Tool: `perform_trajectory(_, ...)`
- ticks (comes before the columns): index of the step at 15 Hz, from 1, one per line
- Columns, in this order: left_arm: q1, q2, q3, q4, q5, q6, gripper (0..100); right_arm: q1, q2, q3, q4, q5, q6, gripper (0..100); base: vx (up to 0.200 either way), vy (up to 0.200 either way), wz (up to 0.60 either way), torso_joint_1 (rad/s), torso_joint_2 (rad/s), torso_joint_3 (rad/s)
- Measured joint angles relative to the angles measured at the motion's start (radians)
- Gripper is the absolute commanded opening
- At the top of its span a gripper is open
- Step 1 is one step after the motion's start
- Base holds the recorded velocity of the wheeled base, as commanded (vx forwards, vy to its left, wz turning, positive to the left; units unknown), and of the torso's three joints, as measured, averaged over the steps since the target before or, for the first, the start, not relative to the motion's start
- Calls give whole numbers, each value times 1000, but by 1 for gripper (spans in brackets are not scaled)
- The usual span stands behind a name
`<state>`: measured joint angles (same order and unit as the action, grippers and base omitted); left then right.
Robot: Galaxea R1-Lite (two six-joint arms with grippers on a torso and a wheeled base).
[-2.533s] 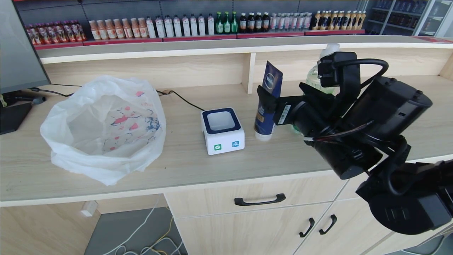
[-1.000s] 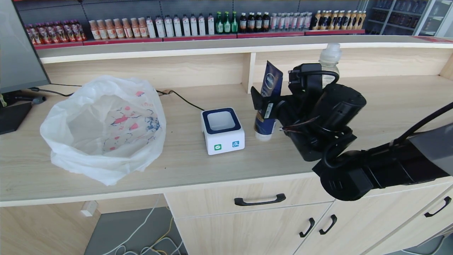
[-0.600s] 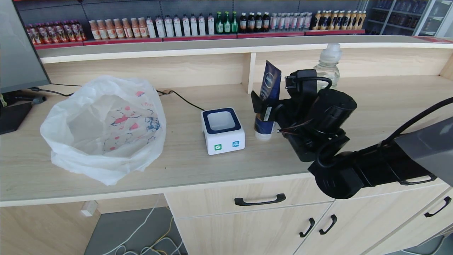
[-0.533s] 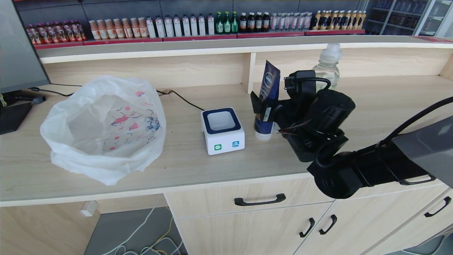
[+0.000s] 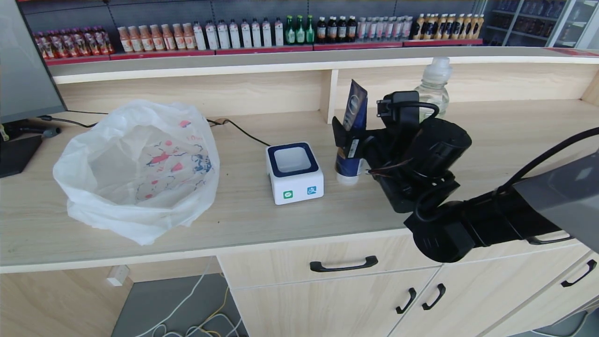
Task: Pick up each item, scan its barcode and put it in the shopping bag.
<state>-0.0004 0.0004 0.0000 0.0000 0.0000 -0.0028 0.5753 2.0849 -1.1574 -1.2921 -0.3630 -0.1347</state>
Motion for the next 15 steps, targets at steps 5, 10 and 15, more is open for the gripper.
perform_trajectory(5, 0, 0, 0, 0, 0, 0, 100, 9, 0, 27, -34, 1, 1, 100, 0, 0, 0, 0, 0, 0)
perform_trajectory(10, 0, 0, 0, 0, 0, 0, 100, 15, -2, 80, -57, 1, 3, 100, 0, 0, 0, 0, 0, 0)
perform_trajectory(15, 0, 0, 0, 0, 0, 0, 100, 15, 0, 122, -70, -1, 33, 100, 0, 0, 0, 0, 0, 0)
